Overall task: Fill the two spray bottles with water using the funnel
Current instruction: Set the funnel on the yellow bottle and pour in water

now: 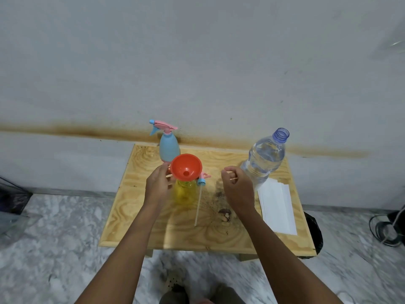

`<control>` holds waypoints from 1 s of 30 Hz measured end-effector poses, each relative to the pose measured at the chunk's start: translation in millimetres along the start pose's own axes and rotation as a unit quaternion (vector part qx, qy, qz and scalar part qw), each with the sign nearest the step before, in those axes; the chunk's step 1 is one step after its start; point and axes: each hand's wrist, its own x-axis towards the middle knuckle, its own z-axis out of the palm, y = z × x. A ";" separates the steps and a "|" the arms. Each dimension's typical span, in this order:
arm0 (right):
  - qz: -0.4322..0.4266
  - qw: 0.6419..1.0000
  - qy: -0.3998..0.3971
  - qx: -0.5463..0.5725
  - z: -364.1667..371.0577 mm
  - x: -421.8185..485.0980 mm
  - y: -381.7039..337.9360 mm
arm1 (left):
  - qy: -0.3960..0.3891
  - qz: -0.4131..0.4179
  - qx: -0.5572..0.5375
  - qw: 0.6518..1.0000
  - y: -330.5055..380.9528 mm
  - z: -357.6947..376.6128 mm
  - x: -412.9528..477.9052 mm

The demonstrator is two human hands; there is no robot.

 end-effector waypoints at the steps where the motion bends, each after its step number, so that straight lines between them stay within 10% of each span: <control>1: -0.003 1.000 0.026 -0.011 -4.1 -3.0 6.0 | 0.008 0.000 -0.012 1.000 -3.7 -0.9 0.0; 9: 0.076 0.985 0.155 0.030 -38.9 -6.2 48.9 | -0.043 0.051 0.192 0.979 -73.3 0.3 0.5; 30: -0.069 0.979 -0.039 0.188 -77.2 67.7 56.7 | 0.092 0.105 0.115 0.984 -71.0 55.6 -14.9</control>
